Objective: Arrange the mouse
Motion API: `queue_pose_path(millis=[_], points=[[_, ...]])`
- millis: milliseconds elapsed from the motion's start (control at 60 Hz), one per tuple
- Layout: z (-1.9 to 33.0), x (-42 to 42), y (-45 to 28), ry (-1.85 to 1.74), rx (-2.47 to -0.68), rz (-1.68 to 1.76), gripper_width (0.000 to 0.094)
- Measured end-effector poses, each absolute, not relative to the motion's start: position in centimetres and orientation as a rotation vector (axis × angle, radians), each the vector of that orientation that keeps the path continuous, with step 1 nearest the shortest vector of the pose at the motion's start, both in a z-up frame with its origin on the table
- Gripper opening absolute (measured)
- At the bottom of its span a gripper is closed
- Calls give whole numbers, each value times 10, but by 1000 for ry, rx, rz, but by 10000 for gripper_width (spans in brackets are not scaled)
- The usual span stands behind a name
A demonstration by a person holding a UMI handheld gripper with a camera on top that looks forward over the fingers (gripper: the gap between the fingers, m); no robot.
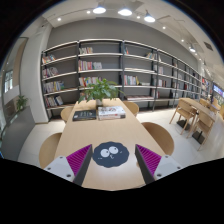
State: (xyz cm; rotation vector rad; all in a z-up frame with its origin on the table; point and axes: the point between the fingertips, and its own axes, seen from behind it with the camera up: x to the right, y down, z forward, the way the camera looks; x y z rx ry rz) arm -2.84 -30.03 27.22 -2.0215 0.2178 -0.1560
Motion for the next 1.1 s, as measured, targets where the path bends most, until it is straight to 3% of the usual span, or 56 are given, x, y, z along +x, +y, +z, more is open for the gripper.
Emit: queue_pose_path(millis=[117,133,350,583,850,1033,1100], points=[[249,-37,-309,187,-2068,-103,867],[223,-34,-299,181,-2069,-95,867],[125,-11,-318,167,-2215,-59,867],[47,81,-318,254,-2353,-134,867],[0,143,-266,263,-2435,-121,857],[-4,156,-225,202,-2459,-82,852],[-6,155,-211,167,-2464,-61,805]])
